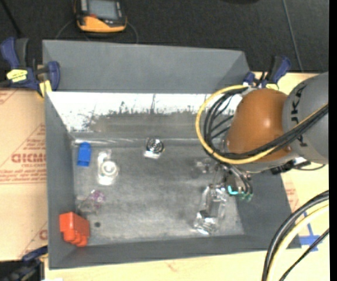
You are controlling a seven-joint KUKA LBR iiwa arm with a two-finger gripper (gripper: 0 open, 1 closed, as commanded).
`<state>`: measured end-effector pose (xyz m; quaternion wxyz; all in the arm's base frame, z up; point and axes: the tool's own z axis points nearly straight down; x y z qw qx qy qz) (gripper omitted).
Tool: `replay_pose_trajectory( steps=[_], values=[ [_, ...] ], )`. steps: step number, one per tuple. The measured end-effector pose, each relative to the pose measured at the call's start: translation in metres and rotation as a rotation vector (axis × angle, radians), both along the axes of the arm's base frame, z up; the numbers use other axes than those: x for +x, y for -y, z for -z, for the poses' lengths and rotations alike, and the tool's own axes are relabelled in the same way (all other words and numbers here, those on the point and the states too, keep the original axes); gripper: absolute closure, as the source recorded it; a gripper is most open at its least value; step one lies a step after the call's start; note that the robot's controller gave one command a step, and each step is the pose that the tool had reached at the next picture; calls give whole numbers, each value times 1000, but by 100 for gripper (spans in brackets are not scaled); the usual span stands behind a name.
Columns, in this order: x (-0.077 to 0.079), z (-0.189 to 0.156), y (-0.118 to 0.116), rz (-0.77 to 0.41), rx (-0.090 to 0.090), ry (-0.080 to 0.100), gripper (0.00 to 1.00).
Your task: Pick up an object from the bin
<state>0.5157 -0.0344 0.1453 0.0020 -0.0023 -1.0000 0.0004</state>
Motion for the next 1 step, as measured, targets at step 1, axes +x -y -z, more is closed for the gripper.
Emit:
replay_pose_trajectory(
  steps=[1],
  values=[
    [33, 69, 48, -294, 7, 0, 0]
  ],
)
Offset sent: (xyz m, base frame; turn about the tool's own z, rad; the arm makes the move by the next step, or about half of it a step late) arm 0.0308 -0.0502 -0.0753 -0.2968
